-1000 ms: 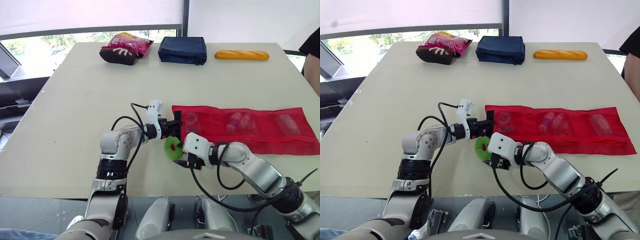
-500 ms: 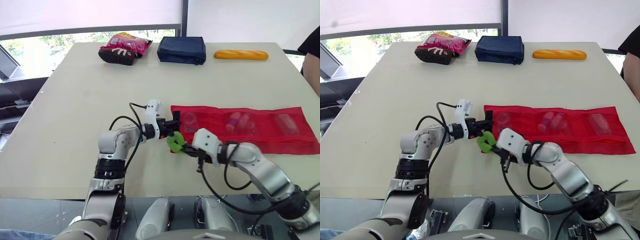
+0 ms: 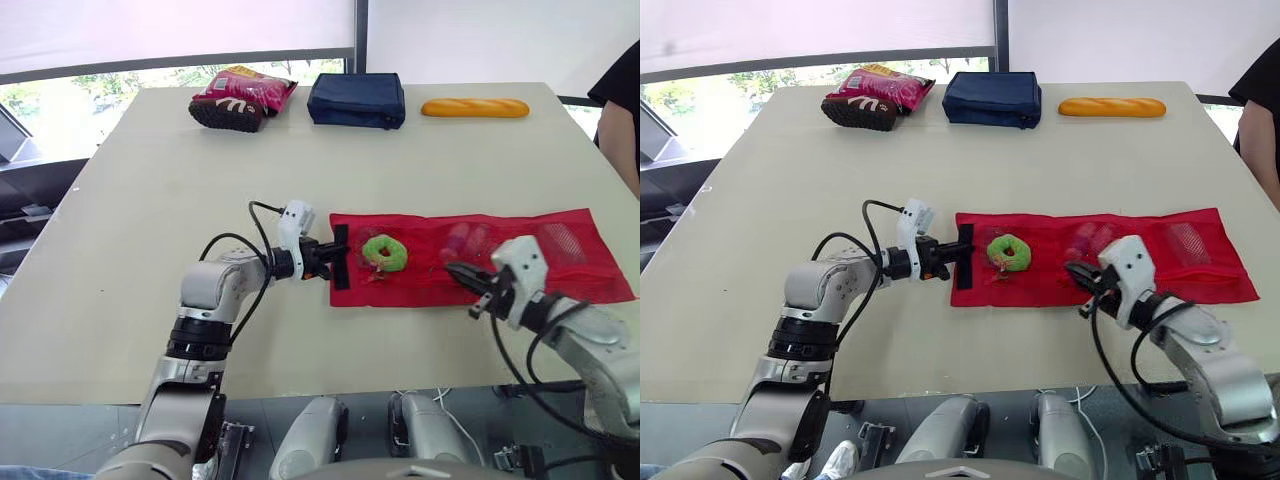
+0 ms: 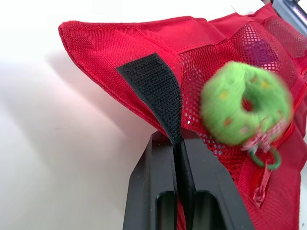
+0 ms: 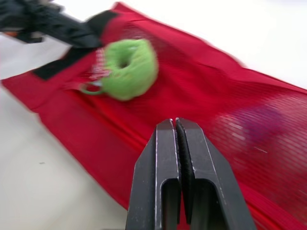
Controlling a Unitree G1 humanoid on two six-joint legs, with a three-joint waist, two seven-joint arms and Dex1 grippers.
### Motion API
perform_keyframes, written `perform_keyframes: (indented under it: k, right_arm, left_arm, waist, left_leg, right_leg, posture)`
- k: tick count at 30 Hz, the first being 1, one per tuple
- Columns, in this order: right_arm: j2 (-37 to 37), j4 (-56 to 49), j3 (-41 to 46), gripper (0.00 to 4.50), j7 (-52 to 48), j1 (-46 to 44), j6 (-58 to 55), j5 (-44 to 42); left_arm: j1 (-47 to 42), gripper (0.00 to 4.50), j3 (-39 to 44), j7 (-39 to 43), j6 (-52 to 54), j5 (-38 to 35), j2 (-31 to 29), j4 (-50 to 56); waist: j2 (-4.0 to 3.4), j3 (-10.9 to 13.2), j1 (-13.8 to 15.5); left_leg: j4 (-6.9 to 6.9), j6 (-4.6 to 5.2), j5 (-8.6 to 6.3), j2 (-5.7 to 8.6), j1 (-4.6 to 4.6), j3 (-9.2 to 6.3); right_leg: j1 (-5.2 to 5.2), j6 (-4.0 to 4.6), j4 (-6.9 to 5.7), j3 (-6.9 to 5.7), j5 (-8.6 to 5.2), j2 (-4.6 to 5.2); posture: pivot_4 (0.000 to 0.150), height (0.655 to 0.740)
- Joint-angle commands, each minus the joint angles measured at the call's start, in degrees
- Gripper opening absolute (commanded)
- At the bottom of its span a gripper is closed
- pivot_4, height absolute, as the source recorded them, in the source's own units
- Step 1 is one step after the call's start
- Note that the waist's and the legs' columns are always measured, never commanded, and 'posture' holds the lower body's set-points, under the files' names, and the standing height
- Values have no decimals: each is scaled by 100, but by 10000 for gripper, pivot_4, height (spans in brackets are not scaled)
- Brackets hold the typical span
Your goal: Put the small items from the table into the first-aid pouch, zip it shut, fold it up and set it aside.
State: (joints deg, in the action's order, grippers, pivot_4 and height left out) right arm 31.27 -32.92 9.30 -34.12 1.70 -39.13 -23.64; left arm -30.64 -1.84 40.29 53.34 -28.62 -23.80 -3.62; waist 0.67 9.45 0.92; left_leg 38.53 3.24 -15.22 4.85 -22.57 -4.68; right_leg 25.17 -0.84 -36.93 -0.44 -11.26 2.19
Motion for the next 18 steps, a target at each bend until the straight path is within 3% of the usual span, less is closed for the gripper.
perform_keyframes:
  k: [1, 4, 7, 11, 13, 18]
  right_arm:
    - [60, -203, 653, 1055, 113, 223, 37, -219]
    - [94, -288, 722, 1055, 143, 312, 22, -286]
    - [-4, -453, 260, 1055, 298, 15, -206, -343]
    - [-156, -405, -542, 13100, 441, -677, -559, -315]
    - [-324, -116, -994, 22469, 565, -1092, -712, -189]
    - [-698, 572, -1556, 22469, 814, -1873, -1076, -34]
  left_arm:
    - [30, 0, -6, 236, -244, 99, -212, -60]
    - [-8, 0, -2, 327, -368, 156, -324, -204]
    - [-48, 0, -5, 370, -417, 155, -320, -273]
    - [-37, 0, -89, 415, -466, 190, -272, -249]
    - [-42, 0, -118, 432, -511, 235, -271, -263]
    - [-70, 0, -114, 446, -528, 277, -261, -265]
  waist:
    - [0, 0, 0]
    - [-2, -1, -14]
    - [-3, -1, -28]
    - [-3, -1, -14]
    - [-3, -1, -11]
    - [-3, -1, -11]
  left_leg:
    - [0, 0, 0, 0, 0, 1]
    - [-1, 0, 0, 0, 1, 3]
    - [-3, -1, 1, -3, 3, 4]
    - [-3, -1, 1, -3, 3, 6]
    - [-3, -1, 1, -2, -1, 5]
    - [-2, -1, 2, 0, -2, 6]
  right_leg:
    - [0, 0, 0, 1, 0, 0]
    - [1, 0, 0, 3, 0, 0]
    - [2, 0, -2, 4, 0, -2]
    - [4, 0, -3, 7, 0, -2]
    - [6, 1, -3, 5, 0, -1]
    - [7, 3, -3, 5, 2, 1]
  posture:
    - [1500, 7395]
    - [1500, 7395]
    - [1500, 7395]
    - [1500, 7395]
    - [1500, 7395]
    - [1500, 7395]
